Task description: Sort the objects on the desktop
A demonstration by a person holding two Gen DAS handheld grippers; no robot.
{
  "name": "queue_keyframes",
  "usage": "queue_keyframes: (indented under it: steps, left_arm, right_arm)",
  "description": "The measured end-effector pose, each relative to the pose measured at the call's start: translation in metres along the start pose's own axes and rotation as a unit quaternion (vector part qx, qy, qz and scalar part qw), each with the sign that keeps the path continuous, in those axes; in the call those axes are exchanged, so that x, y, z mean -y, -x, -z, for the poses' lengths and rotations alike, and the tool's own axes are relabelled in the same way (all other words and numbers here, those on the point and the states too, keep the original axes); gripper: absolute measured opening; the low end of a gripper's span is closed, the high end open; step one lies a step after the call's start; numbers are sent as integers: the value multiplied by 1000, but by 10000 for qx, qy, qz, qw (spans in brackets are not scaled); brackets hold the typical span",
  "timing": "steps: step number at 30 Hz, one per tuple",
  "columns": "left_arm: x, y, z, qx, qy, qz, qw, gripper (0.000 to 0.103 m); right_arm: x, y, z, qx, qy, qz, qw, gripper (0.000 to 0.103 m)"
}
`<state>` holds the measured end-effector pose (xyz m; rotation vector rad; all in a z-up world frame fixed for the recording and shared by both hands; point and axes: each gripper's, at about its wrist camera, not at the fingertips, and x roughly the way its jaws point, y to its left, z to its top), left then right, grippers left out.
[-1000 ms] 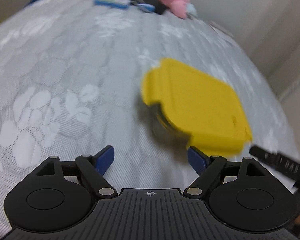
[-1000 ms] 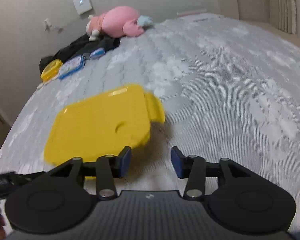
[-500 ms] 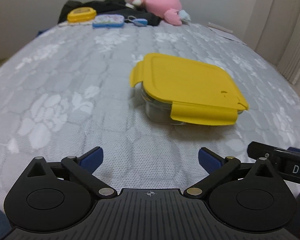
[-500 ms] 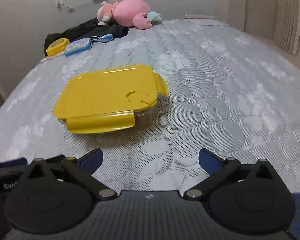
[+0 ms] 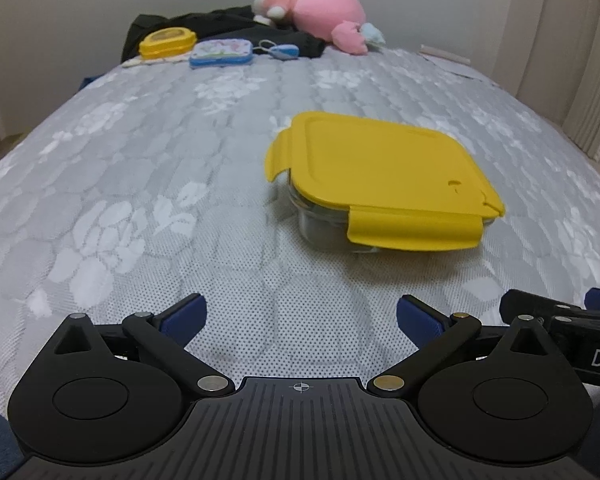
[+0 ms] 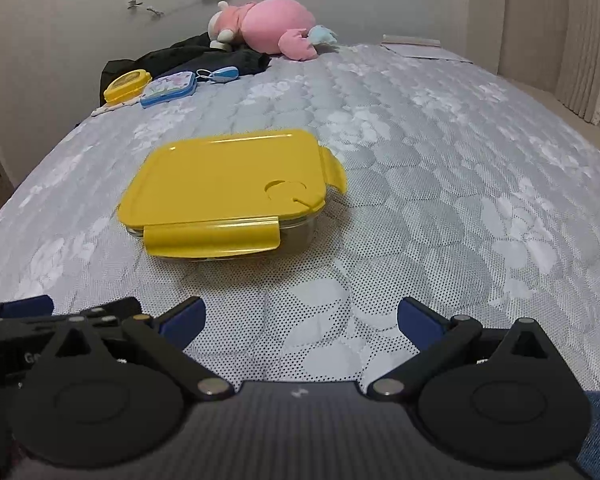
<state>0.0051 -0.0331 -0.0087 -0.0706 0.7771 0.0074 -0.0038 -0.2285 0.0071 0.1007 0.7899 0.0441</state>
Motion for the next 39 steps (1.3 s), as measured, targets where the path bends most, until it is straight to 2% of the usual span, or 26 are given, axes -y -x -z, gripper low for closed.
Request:
queue_keyframes:
  steps: [10, 39]
  left_arm:
    - [4, -2, -1, -18, -95, -106, 9999, 103]
    - [3, -3, -2, -111, -159, -171, 9997, 103]
  right_arm:
    - [3, -4, 2, -12, -9, 140, 9999, 103]
    - [5, -9, 3, -176, -117, 84, 9997, 103]
